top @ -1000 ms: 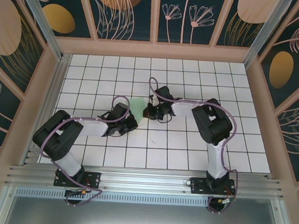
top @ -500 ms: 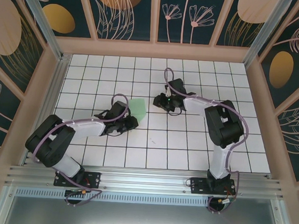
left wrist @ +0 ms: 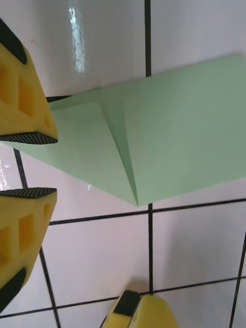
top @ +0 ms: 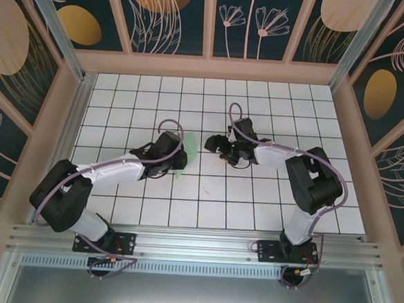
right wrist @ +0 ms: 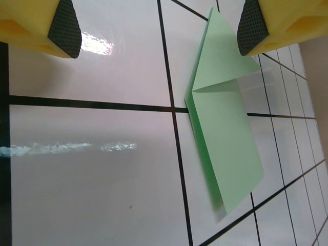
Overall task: Fold a paper plane with a square sheet of paper (pick it up from the middle)
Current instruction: Move the paper to the center of the table.
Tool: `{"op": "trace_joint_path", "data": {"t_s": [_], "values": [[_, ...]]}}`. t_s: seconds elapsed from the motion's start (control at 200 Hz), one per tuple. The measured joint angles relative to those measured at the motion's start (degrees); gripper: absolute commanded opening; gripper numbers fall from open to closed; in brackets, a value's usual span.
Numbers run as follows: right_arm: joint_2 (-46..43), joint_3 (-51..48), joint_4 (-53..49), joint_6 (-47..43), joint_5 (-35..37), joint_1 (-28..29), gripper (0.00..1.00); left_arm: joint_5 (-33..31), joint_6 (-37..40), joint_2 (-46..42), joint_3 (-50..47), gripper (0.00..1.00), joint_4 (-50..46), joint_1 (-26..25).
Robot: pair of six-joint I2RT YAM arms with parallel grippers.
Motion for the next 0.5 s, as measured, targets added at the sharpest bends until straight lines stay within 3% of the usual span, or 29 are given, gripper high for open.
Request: {"op": "trace_joint_path", "data": {"t_s": [0.215,0.5], "values": [[0.0,0.0,2.1,1.3,-0.3,0.0,0.84,-3.4,-0.5,3.9,0.8,0.16,-0.6,0.0],[0.0,0.0,3.0,1.3,-1.5,0.0,0.83,-5.7,-2.6,7.8,2.4,0.1,-0.5,0.3]]}}
